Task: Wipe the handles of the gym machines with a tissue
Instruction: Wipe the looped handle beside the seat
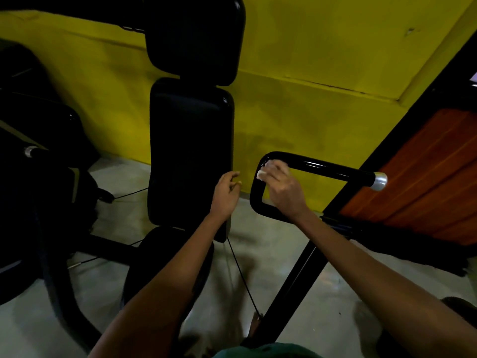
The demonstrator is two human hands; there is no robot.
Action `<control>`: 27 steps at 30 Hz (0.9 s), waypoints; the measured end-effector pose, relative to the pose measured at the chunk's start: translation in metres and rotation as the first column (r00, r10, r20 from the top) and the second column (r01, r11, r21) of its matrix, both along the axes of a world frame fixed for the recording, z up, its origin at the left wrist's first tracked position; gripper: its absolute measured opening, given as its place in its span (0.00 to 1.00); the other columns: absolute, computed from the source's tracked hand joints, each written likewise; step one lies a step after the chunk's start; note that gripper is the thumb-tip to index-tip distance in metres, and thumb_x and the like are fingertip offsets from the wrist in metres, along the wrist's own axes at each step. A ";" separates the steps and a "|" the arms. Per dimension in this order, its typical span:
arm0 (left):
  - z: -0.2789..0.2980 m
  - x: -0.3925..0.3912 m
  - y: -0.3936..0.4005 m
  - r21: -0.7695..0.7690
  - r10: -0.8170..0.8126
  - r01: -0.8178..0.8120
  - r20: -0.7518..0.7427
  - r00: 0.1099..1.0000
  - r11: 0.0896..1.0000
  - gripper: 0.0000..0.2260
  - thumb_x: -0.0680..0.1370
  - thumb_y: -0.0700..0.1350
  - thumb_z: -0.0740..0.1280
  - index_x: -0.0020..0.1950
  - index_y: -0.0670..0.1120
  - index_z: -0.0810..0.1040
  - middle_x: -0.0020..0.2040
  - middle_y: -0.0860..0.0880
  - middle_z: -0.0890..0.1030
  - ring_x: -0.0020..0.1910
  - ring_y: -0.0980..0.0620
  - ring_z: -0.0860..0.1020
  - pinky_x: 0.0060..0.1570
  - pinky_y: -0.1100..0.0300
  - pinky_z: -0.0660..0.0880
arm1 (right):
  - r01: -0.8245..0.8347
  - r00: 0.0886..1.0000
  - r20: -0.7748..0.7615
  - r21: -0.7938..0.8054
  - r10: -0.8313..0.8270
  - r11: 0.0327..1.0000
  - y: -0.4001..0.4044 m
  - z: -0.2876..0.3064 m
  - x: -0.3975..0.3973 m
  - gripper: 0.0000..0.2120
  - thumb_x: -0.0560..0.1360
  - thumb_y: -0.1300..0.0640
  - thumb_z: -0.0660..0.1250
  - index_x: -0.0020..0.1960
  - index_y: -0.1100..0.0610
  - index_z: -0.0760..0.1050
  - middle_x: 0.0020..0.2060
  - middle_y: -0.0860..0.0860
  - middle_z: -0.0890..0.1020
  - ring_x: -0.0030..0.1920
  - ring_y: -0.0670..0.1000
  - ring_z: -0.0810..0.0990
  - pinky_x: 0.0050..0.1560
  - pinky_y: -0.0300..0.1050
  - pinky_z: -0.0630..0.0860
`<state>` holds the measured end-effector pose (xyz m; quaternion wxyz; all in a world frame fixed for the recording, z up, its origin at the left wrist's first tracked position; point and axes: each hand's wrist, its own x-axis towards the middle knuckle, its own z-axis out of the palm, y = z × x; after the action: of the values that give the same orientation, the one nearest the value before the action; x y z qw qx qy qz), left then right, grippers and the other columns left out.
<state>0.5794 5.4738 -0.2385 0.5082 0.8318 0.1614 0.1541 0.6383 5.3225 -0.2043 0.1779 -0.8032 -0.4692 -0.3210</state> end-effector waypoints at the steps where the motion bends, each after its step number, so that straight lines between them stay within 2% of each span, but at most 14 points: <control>1: 0.005 0.005 -0.001 -0.003 -0.021 0.021 0.004 1.000 1.000 0.14 0.81 0.40 0.59 0.67 0.41 0.71 0.63 0.43 0.73 0.59 0.48 0.75 0.49 0.70 0.66 | 0.061 0.998 -0.024 0.081 -0.060 0.995 0.003 0.001 0.001 0.10 0.75 0.66 0.60 0.47 0.64 0.81 0.47 0.58 0.82 0.54 0.58 0.74 0.52 0.52 0.74; 4: 0.024 0.018 -0.009 -0.019 -0.106 0.107 0.019 0.994 0.994 0.16 0.82 0.44 0.58 0.69 0.40 0.70 0.65 0.43 0.74 0.61 0.48 0.74 0.51 0.71 0.66 | 0.155 0.978 -0.164 0.162 -0.128 0.974 0.018 -0.010 -0.007 0.06 0.74 0.67 0.65 0.47 0.65 0.79 0.43 0.60 0.79 0.45 0.58 0.74 0.39 0.48 0.74; 6: 0.037 0.026 -0.013 -0.072 -0.172 0.173 0.025 0.985 0.982 0.17 0.82 0.46 0.58 0.70 0.42 0.69 0.64 0.45 0.75 0.60 0.52 0.74 0.49 0.73 0.68 | 0.137 0.966 -0.232 0.087 -0.113 0.987 0.020 -0.031 -0.021 0.06 0.69 0.69 0.68 0.46 0.66 0.79 0.41 0.60 0.78 0.42 0.58 0.75 0.31 0.46 0.73; 8: 0.046 0.033 -0.014 -0.141 -0.243 0.243 0.018 0.970 0.960 0.17 0.82 0.48 0.57 0.70 0.44 0.69 0.62 0.47 0.75 0.57 0.56 0.73 0.46 0.74 0.70 | 0.038 0.966 -0.255 -0.037 -0.046 0.999 0.011 -0.053 -0.034 0.06 0.68 0.69 0.68 0.45 0.64 0.81 0.40 0.58 0.79 0.40 0.58 0.77 0.29 0.45 0.74; 10: 0.049 0.040 -0.014 -0.176 -0.294 0.288 -0.009 0.956 0.941 0.18 0.82 0.49 0.58 0.71 0.44 0.69 0.63 0.45 0.75 0.57 0.53 0.75 0.50 0.67 0.71 | 0.032 0.953 -0.301 -0.034 -0.041 0.999 -0.002 -0.062 -0.041 0.08 0.71 0.65 0.64 0.44 0.62 0.82 0.42 0.57 0.80 0.42 0.56 0.79 0.33 0.45 0.77; 12: 0.049 0.043 -0.014 -0.179 -0.302 0.293 -0.030 0.953 0.939 0.18 0.82 0.49 0.58 0.70 0.43 0.69 0.63 0.43 0.75 0.59 0.48 0.76 0.52 0.62 0.72 | 0.153 0.916 -0.391 0.139 -0.088 0.978 -0.005 -0.055 -0.038 0.08 0.73 0.65 0.64 0.46 0.63 0.81 0.43 0.59 0.80 0.45 0.54 0.76 0.42 0.45 0.75; 14: 0.047 0.043 -0.016 -0.191 -0.297 0.289 -0.017 0.955 0.938 0.17 0.82 0.48 0.58 0.69 0.43 0.69 0.61 0.42 0.76 0.59 0.47 0.76 0.54 0.60 0.73 | 0.280 0.904 -0.398 0.275 -0.156 0.920 -0.001 -0.035 -0.026 0.07 0.74 0.65 0.64 0.48 0.65 0.80 0.42 0.61 0.79 0.45 0.53 0.72 0.42 0.43 0.69; 16: 0.045 0.042 -0.019 -0.231 -0.299 0.293 0.006 0.954 0.928 0.17 0.82 0.47 0.58 0.69 0.42 0.68 0.61 0.42 0.76 0.59 0.47 0.76 0.58 0.55 0.73 | 0.323 0.903 -0.397 0.371 -0.166 0.871 0.008 -0.015 -0.014 0.05 0.73 0.68 0.65 0.48 0.66 0.79 0.42 0.60 0.78 0.45 0.53 0.73 0.43 0.42 0.69; 18: 0.043 0.042 -0.019 -0.277 -0.291 0.284 0.017 0.956 0.918 0.16 0.82 0.45 0.59 0.69 0.41 0.68 0.58 0.43 0.77 0.56 0.49 0.76 0.58 0.56 0.73 | 0.342 0.883 -0.448 0.411 -0.139 0.845 0.018 -0.009 -0.011 0.06 0.70 0.72 0.65 0.45 0.66 0.77 0.42 0.59 0.78 0.44 0.54 0.74 0.42 0.40 0.69; 21: 0.041 0.042 -0.018 -0.262 -0.293 0.296 0.049 0.955 0.919 0.16 0.82 0.45 0.58 0.69 0.42 0.68 0.53 0.46 0.77 0.53 0.51 0.76 0.52 0.62 0.74 | 0.349 0.837 -0.527 0.301 -0.150 0.888 0.016 -0.030 -0.021 0.07 0.68 0.73 0.64 0.43 0.65 0.74 0.40 0.59 0.76 0.40 0.59 0.76 0.38 0.44 0.68; 23: 0.039 0.040 -0.019 -0.213 -0.303 0.308 0.060 0.951 0.927 0.17 0.82 0.46 0.57 0.69 0.42 0.68 0.55 0.45 0.77 0.55 0.51 0.76 0.49 0.67 0.72 | 0.282 0.832 -0.535 0.177 -0.149 0.943 0.005 -0.049 -0.029 0.03 0.70 0.70 0.64 0.42 0.65 0.74 0.40 0.60 0.76 0.39 0.61 0.77 0.38 0.45 0.68; 25: 0.034 0.040 -0.020 -0.126 -0.300 0.304 0.051 0.953 0.944 0.18 0.83 0.47 0.56 0.71 0.43 0.66 0.62 0.43 0.76 0.60 0.48 0.75 0.51 0.64 0.71 | 0.217 0.846 -0.514 0.091 -0.141 0.972 -0.005 -0.057 -0.035 0.05 0.70 0.69 0.63 0.43 0.65 0.77 0.41 0.60 0.77 0.40 0.61 0.78 0.40 0.44 0.70; 27: 0.027 0.043 -0.021 -0.012 -0.303 0.304 0.067 0.951 0.953 0.18 0.83 0.47 0.56 0.72 0.42 0.65 0.65 0.41 0.74 0.64 0.46 0.73 0.56 0.61 0.70 | 0.200 0.880 -0.456 0.096 -0.136 0.975 -0.003 -0.052 -0.037 0.06 0.71 0.68 0.63 0.45 0.64 0.78 0.42 0.60 0.78 0.42 0.59 0.77 0.39 0.45 0.72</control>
<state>0.6222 5.4530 -0.2110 0.5398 0.8358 0.0169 0.0990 0.6016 5.3198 -0.2566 0.3080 -0.8786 -0.3207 -0.1744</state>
